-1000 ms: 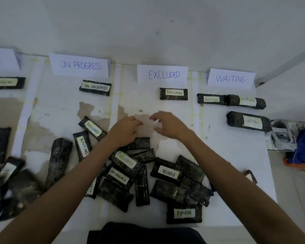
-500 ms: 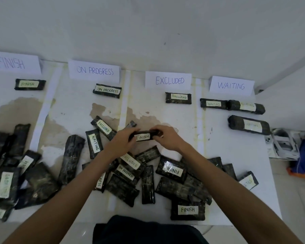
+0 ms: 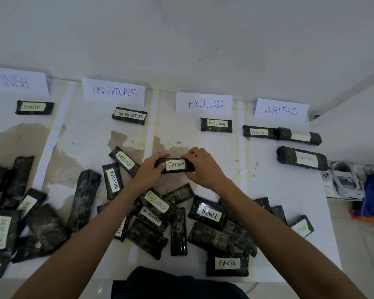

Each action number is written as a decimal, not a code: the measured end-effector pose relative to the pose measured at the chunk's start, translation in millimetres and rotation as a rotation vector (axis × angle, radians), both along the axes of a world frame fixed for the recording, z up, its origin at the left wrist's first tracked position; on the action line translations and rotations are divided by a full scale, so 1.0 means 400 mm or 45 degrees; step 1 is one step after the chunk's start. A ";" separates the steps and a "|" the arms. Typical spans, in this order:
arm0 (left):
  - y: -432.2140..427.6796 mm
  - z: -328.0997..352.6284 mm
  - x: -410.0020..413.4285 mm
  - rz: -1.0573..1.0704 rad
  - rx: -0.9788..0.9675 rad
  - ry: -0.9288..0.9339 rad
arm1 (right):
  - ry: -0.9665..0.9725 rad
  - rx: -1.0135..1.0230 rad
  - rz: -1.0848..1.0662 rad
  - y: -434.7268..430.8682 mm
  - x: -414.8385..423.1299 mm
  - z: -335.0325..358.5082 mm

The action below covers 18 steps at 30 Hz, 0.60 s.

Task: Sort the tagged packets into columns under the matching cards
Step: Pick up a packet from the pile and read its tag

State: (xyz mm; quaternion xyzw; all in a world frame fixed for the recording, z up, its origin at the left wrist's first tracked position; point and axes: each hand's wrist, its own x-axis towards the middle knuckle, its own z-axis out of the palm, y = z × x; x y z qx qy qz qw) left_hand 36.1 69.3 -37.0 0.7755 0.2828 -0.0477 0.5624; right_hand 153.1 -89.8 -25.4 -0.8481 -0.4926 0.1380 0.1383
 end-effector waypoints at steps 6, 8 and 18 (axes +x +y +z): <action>0.055 0.030 -0.036 0.087 0.254 0.021 | 0.038 0.092 0.026 0.069 -0.022 0.004; 0.100 0.042 -0.070 0.063 0.460 0.013 | 0.061 0.129 0.025 0.108 -0.033 0.012; 0.407 0.103 -0.309 0.109 0.888 0.145 | 0.129 0.143 0.048 0.391 -0.158 0.079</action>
